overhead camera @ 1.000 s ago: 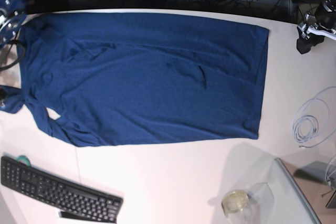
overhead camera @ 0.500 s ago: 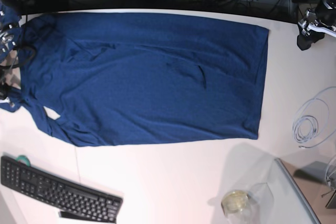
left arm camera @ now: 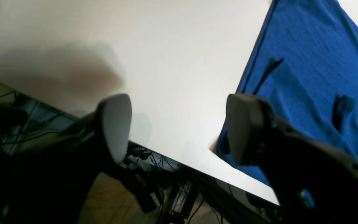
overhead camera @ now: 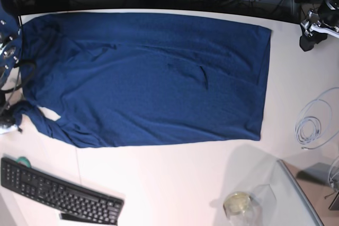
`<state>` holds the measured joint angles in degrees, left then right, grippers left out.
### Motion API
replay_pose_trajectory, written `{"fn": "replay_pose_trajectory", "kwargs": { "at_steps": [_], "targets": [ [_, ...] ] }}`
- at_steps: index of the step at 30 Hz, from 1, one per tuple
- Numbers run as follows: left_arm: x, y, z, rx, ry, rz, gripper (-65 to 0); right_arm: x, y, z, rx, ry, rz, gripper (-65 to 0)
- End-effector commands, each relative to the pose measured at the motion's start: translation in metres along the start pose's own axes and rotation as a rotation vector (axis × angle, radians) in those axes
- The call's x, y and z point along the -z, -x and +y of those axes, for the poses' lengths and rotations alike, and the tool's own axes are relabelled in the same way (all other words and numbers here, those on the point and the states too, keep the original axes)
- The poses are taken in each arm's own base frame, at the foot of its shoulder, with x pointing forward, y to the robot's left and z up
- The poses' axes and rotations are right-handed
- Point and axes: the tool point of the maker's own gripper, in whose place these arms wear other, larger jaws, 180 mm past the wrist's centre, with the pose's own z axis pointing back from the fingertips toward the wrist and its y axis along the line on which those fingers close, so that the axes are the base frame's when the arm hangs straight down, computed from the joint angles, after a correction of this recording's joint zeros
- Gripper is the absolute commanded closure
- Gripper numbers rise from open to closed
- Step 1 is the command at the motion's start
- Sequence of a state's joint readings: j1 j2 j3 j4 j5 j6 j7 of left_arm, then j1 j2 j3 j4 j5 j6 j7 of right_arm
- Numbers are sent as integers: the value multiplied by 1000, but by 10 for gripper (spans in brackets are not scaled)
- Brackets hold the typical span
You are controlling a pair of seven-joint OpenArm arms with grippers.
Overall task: Layout the t-shirt on the table in an organized manner, then fold the t-shirt properly
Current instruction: 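Move the right gripper along the shirt side and grasp the hem corner, then pull the grasped hem corner outward with the right gripper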
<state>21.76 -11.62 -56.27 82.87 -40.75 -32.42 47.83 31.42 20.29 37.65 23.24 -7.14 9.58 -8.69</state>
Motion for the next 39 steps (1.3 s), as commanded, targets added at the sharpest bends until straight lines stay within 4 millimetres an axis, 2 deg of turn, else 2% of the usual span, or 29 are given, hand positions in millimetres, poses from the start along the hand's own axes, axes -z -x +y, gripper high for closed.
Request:
{"fn": "replay_pose_trajectory", "kwargs": {
  "at_steps": [1, 4, 7, 9, 10, 13, 16, 17, 19, 24, 27, 33, 39],
  "targets": [
    [-4, -17, 1, 18, 5, -47, -451, -2, -34, 6, -1, -10, -76, 0],
    [-5, -16, 0, 19, 5, -46, -451, -4, -62, 25, -28, -38, -116, 0],
    [-5, -15, 0, 21, 5, -43, -451, -6, -85, 56, -58, -82, -151, 0],
    [-5, -14, 0, 20, 5, -40, -451, -10, -105, 69, -75, -100, -181, 0],
    [-5, -14, 0, 20, 5, -40, -451, -11, -110, 74, -86, -105, -190, 0],
    [-5, -14, 0, 20, 5, -40, -451, -16, -128, 107, -119, -151, -217, 0],
    [-5, -14, 0, 20, 5, -39, -451, -20, -139, 121, -134, -170, -237, 0],
    [-5, -14, 0, 20, 5, -39, -451, -22, -144, 134, -133, -190, -245, 0],
    [-6, -14, 0, 21, 5, -39, -451, -29, -160, 147, -125, -210, -279, 0],
    [-6, -15, 0, 24, 4, -40, -451, -53, -206, 165, -122, -230, -400, 0],
    [-6, -15, 0, 24, 4, -39, -451, -65, -225, 175, -162, -235, -444, 0],
    [-6, -15, 0, 24, 4, -39, -451, -79, -245, 200, -277, -252, -490, 0],
    [-6, -15, 0, 24, 4, -39, -451, -97, -276, 207, -264, -262, -548, 0]
  ]
}}
